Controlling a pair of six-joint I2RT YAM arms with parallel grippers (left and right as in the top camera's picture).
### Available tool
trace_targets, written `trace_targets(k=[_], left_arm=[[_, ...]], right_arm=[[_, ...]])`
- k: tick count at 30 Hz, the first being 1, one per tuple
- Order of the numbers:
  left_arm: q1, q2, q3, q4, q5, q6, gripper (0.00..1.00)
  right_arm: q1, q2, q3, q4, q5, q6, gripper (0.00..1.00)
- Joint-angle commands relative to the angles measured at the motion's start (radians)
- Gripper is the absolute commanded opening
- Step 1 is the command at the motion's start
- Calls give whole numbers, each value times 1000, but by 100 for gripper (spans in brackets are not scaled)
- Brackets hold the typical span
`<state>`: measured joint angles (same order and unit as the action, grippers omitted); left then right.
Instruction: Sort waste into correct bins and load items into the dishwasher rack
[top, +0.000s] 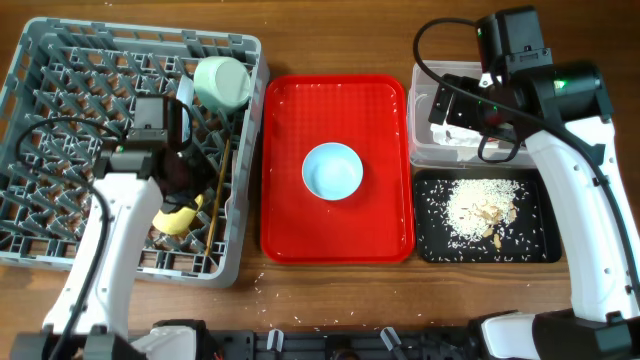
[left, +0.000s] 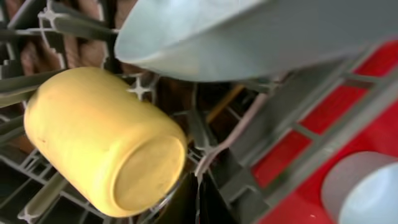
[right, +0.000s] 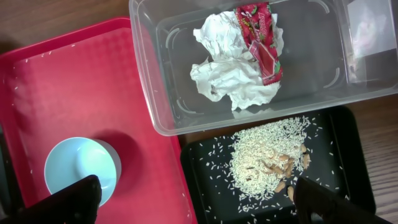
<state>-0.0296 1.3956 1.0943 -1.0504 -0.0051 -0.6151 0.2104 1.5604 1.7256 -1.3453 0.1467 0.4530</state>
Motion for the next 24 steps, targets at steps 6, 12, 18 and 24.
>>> trace_targets(k=[6,12,18,24], left_arm=[[117,13,-10,-146,-341,-102,4],[132,-51,82,-142,-262,-126,4],[19,-96,132,-79,161,156,44],[-139,-43,80,-64,66,238,60]], right_arm=[[-4,6,5,3,10,19,100],[-4,6,4,3,10,19,100],[-4,6,4,3,10,18,100],[-4,6,4,3,10,18,100]])
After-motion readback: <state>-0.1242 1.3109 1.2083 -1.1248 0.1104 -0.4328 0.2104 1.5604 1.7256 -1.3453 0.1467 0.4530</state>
